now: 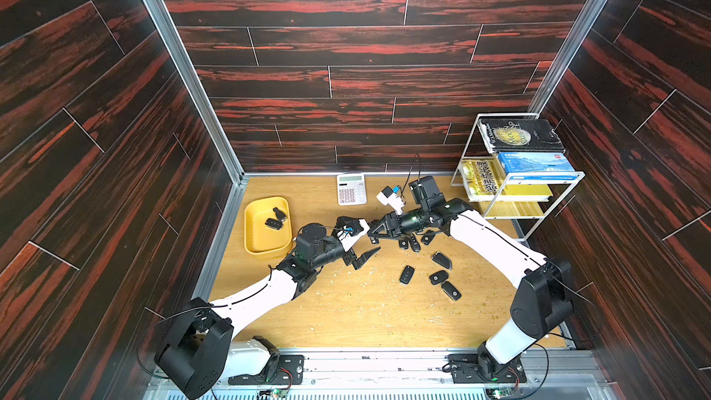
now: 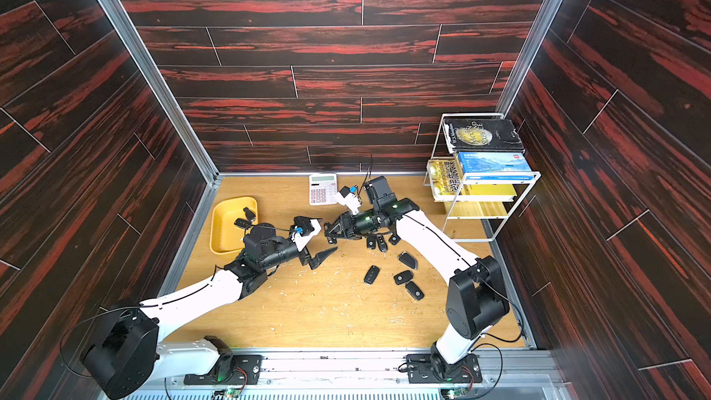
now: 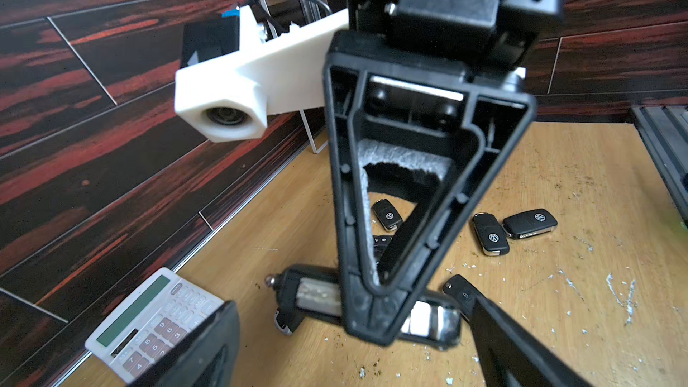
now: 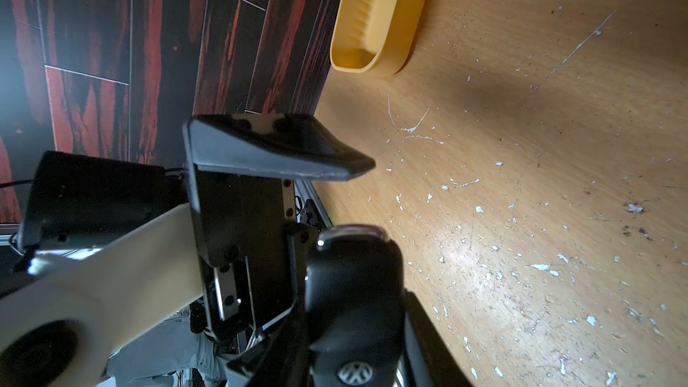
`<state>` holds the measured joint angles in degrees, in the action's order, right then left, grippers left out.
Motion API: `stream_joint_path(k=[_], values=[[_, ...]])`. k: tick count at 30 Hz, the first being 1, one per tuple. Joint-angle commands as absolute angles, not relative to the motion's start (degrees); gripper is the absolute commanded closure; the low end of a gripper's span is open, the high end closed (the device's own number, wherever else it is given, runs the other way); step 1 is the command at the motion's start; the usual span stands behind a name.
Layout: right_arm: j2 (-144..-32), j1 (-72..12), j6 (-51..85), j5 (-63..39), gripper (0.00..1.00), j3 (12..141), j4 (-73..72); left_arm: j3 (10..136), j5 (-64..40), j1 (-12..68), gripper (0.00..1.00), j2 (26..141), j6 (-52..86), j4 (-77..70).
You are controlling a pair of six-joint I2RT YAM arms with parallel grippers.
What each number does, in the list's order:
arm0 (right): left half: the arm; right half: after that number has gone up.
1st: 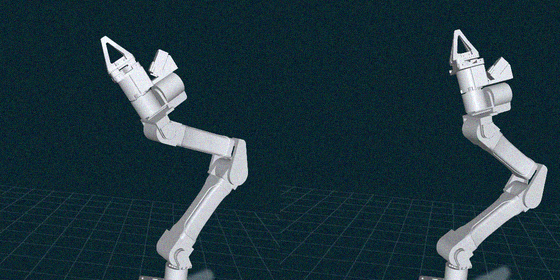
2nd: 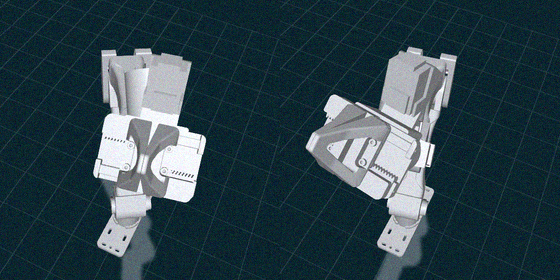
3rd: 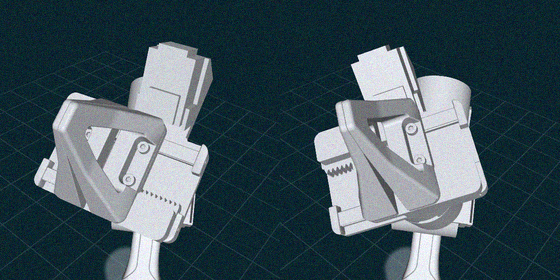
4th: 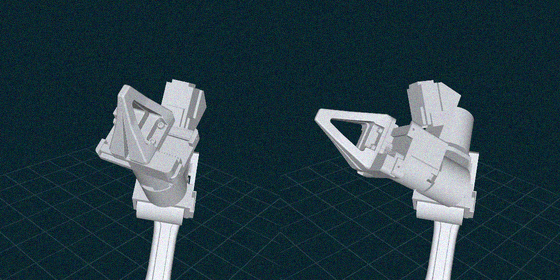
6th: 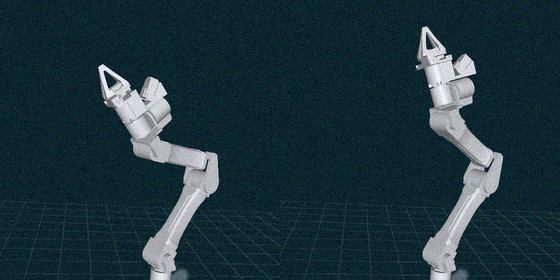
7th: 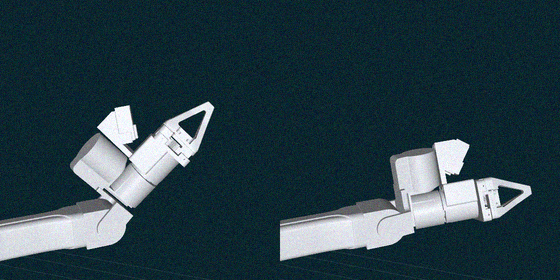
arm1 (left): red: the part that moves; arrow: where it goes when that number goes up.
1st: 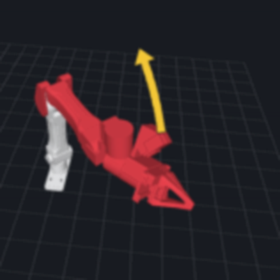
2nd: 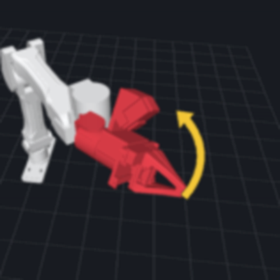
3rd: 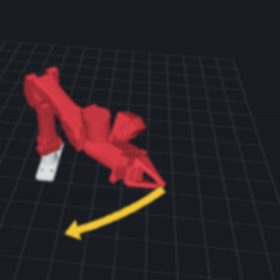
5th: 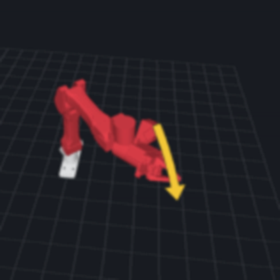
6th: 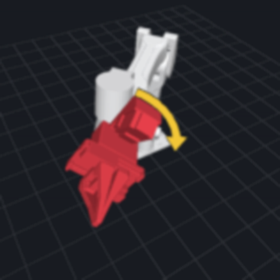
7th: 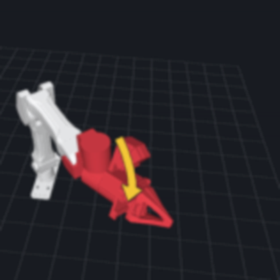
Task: Place the car key into the storage box
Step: Pick up the car key from the center of the board.
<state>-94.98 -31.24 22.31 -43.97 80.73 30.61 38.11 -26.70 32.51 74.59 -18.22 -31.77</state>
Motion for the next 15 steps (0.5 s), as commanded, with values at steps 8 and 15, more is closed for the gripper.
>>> stream_joint_path(k=[8, 15], values=[[-94.7, -31.8, 22.3, -44.9, 0.67, 79.9, 30.6, 41.3, -30.4, 32.7, 0.01, 75.6, -19.4, -31.9], [-94.2, -31.9, 21.8, -44.7, 0.67, 80.2, 31.7, 42.6, -33.8, 32.7, 0.05, 76.1, -21.3, -28.7]])
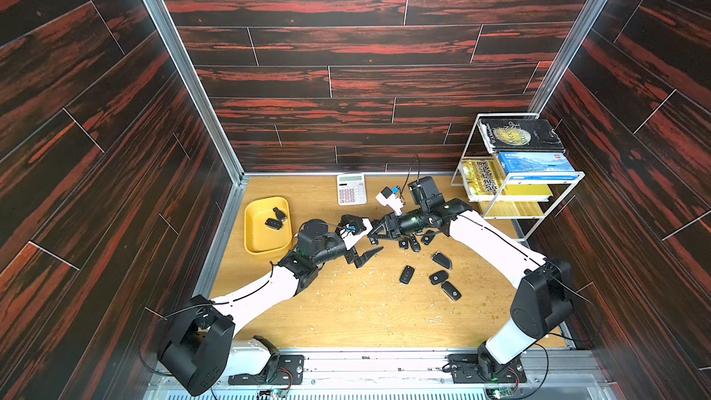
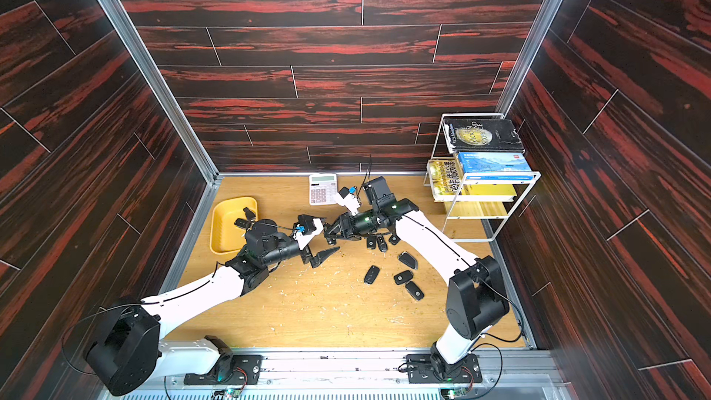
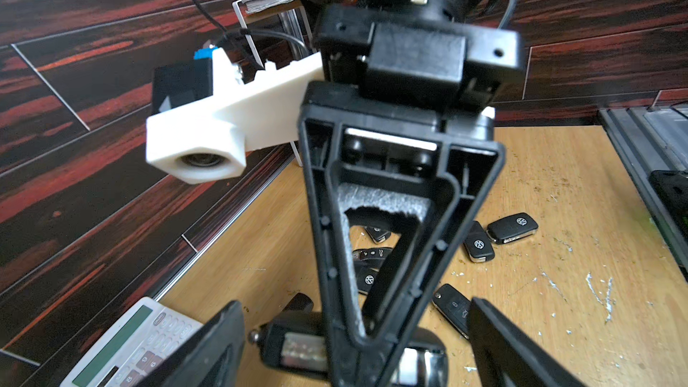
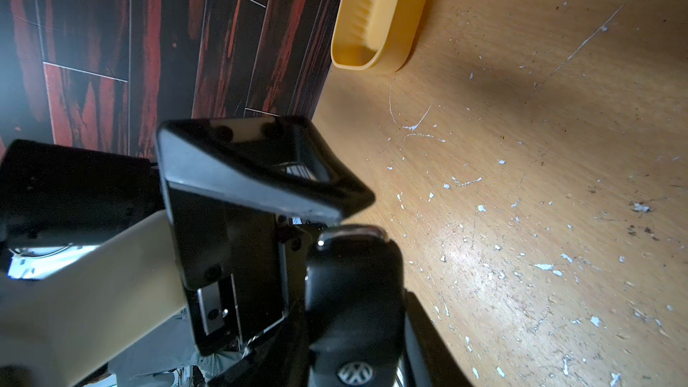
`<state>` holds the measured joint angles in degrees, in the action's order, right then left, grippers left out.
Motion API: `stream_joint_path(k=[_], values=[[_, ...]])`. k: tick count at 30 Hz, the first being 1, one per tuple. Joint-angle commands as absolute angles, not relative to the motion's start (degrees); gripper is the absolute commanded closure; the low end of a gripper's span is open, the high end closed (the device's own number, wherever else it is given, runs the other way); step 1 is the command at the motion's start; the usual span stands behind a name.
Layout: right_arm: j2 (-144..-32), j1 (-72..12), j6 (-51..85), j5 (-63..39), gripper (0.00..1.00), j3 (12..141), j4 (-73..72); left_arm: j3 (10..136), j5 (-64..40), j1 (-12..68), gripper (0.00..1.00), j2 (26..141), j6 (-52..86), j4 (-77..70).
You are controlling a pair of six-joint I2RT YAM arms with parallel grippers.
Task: Place the car key into the storage box
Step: Pick up the car key from the center of the board.
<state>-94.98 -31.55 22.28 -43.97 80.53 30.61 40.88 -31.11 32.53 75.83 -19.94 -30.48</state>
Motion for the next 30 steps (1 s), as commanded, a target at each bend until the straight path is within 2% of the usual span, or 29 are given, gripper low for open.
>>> stream_joint_path(k=[1, 8, 13, 22, 30], values=[[-94.1, -31.9, 21.7, -44.7, 0.67, 80.3, 32.0, 42.5, -34.0, 32.7, 0.06, 76.0, -21.5, -28.4], [-94.2, -31.9, 21.3, -44.6, 0.67, 81.3, 33.4, 41.3, -34.4, 32.7, 0.07, 75.2, -23.6, -25.7], [-93.9, -31.9, 21.1, -44.3, 0.67, 81.4, 33.9, 42.1, -34.5, 32.7, 0.14, 75.4, -25.2, -23.2], [-93.8, -31.9, 21.0, -44.1, 0.67, 81.1, 34.2, 42.2, -33.8, 32.7, 0.16, 75.4, -25.2, -23.6], [-93.7, -31.9, 21.0, -44.0, 0.67, 80.6, 34.1, 43.2, -34.3, 32.7, 0.29, 75.4, -25.3, -22.2]])
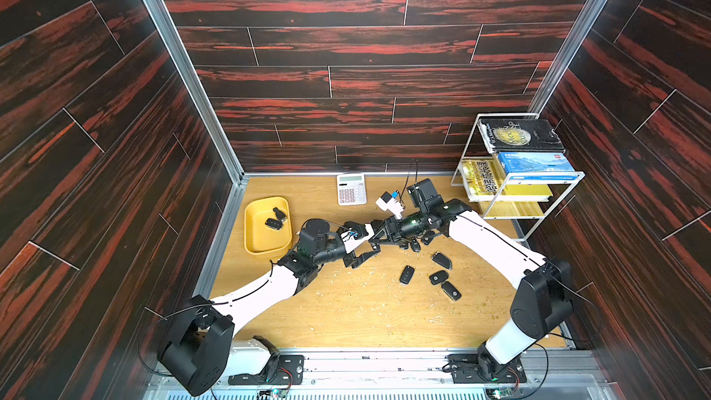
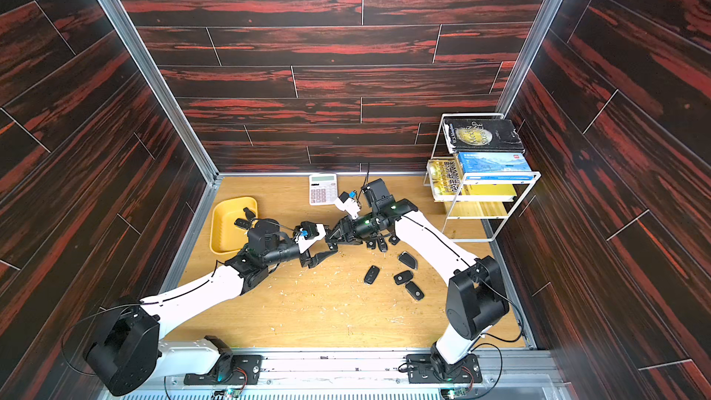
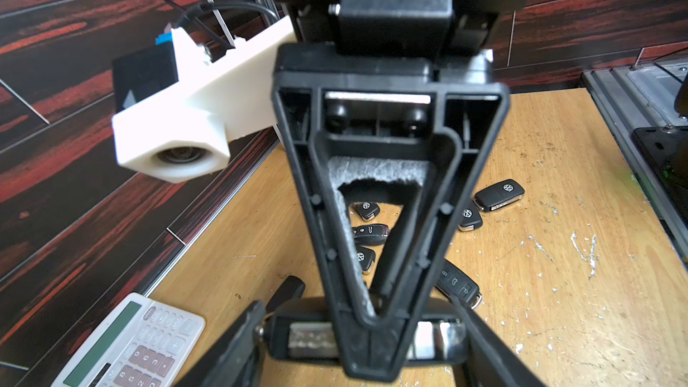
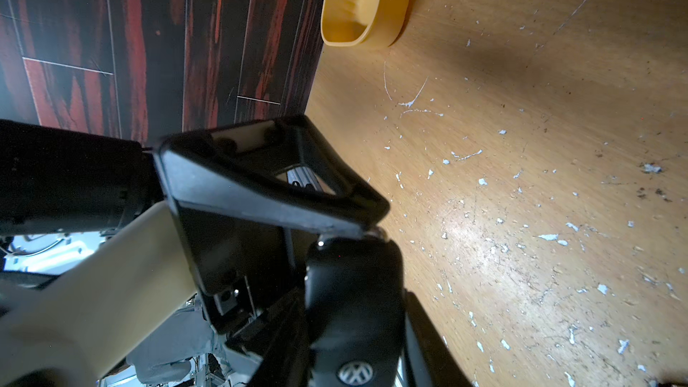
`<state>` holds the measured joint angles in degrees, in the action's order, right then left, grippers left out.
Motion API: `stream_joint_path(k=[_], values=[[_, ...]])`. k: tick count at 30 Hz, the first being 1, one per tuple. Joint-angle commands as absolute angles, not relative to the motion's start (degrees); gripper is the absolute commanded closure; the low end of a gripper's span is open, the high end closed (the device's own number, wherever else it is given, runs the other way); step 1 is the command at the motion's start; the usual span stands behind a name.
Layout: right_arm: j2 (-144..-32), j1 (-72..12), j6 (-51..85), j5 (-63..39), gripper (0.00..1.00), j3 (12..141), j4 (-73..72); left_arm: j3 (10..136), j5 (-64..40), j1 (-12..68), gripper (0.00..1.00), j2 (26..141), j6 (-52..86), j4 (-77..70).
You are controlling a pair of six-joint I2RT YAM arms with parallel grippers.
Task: Place the car key into the storage box
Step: Pick up the car key from the center of the board.
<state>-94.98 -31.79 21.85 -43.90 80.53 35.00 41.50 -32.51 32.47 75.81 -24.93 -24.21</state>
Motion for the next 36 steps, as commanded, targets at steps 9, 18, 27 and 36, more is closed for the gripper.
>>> stream_joint_path(k=[9, 18, 27, 36], values=[[-93.8, -31.9, 21.1, -44.0, 0.68, 80.1, 33.8, 44.1, -34.9, 32.7, 0.53, 75.8, -25.1, -21.6], [-94.6, -31.9, 21.3, -43.9, 0.39, 80.4, 33.0, 43.5, -35.0, 32.7, 0.72, 74.8, -21.6, -23.3], [-97.5, -31.9, 21.5, -43.6, 0.23, 83.0, 32.3, 41.1, -32.9, 32.7, 0.85, 71.6, -19.2, -21.7], [-100.5, -31.8, 21.2, -43.8, 0.19, 87.4, 31.8, 37.5, -27.6, 32.5, 0.84, 67.6, -17.0, -18.9]])
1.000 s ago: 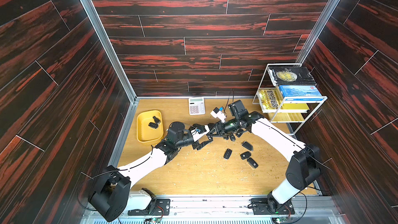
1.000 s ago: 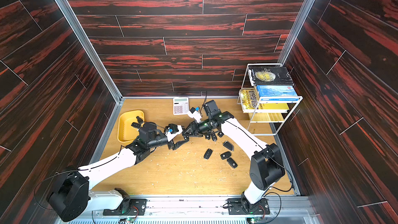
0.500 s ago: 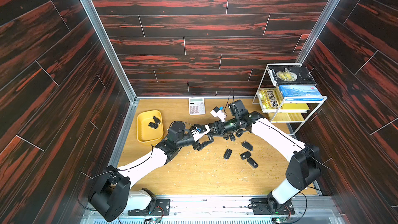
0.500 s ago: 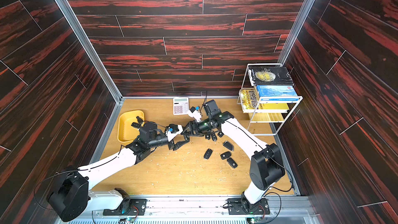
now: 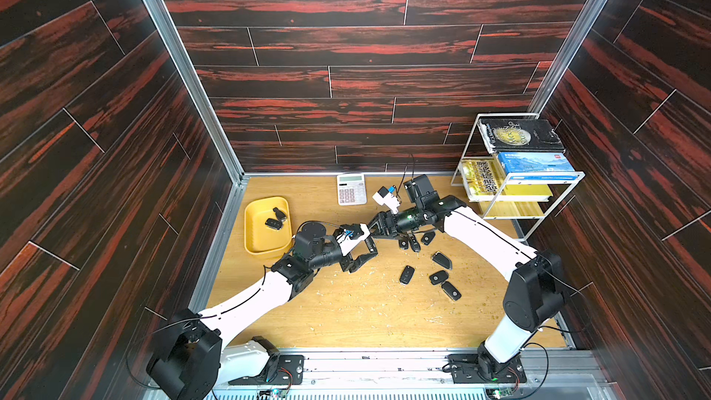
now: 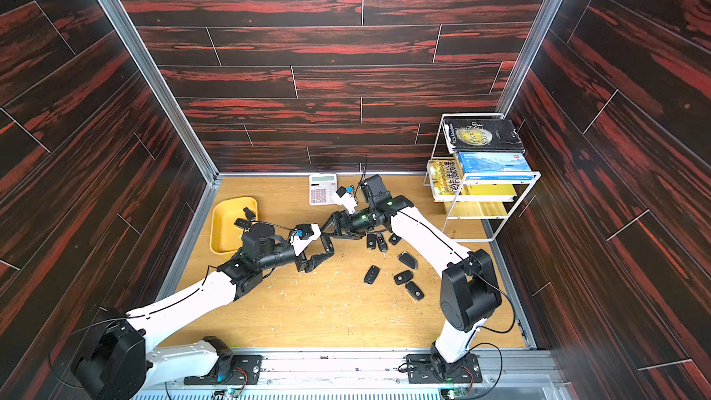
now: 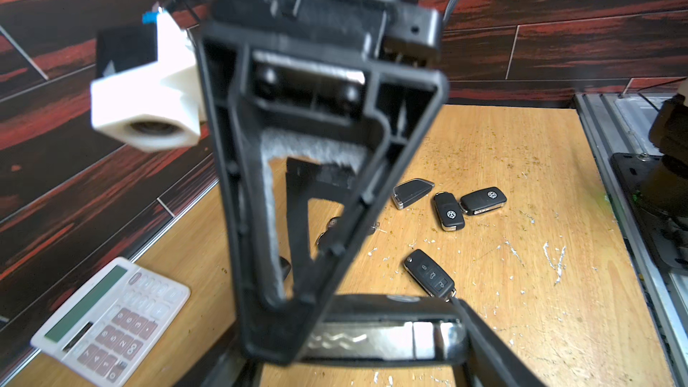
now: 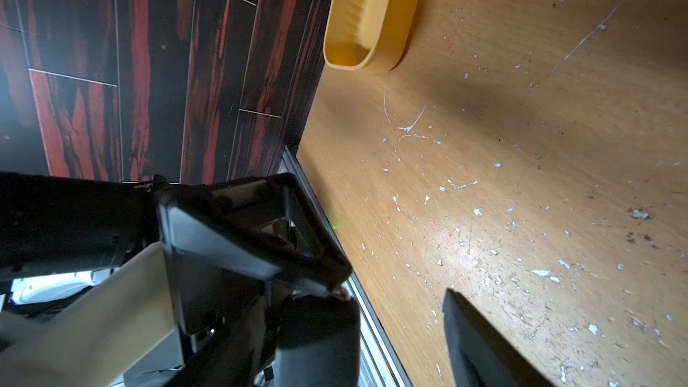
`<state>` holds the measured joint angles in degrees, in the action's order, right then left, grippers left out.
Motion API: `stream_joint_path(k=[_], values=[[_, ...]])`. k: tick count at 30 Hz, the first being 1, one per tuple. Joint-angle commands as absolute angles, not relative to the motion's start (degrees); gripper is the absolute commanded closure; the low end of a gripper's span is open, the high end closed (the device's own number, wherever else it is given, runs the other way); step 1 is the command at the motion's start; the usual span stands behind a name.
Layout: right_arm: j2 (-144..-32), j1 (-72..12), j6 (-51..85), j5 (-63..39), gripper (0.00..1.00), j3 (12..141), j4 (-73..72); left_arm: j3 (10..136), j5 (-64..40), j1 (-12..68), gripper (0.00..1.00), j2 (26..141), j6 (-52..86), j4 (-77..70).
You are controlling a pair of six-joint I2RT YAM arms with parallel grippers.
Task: Place the car key into the storage box
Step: Pick up the car key from the center of the board, then place the car key in the storage box.
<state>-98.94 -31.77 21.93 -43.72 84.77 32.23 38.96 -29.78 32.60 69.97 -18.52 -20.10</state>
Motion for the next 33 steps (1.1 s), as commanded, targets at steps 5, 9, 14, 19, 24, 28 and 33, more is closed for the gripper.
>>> stream_joint_path(k=[5, 9, 14, 19, 24, 28, 33], values=[[-103.6, -31.0, 21.5, -43.1, 0.17, 91.0, 30.7, 36.7, -25.1, 31.4, 0.82, 65.7, -14.3, -16.5], [-105.9, -27.9, 23.4, -43.7, 0.17, 91.7, 27.9, 36.2, -23.6, 27.8, 0.85, 63.0, -11.3, -14.6], [-106.4, -24.3, 25.9, -42.7, 0.17, 90.4, 24.3, 38.5, -21.2, 21.0, 0.81, 60.9, -10.6, -7.2], [-106.0, -23.8, 26.6, -39.6, 0.16, 87.7, 22.5, 42.7, -16.8, 14.0, 0.8, 61.8, -11.7, 1.3], [-105.2, -23.8, 26.9, -40.4, 0.16, 83.0, 19.8, 45.3, -12.8, 10.0, 0.77, 66.6, -8.2, 1.0], [-104.2, -23.8, 26.1, -40.3, 0.16, 80.6, 19.8, 47.6, -10.6, 5.5, 0.83, 71.5, -4.6, 0.8], [-103.2, -23.8, 25.3, -40.3, 0.16, 78.1, 19.8, 51.0, -5.3, 1.8, 0.83, 76.8, -2.7, 0.4]])
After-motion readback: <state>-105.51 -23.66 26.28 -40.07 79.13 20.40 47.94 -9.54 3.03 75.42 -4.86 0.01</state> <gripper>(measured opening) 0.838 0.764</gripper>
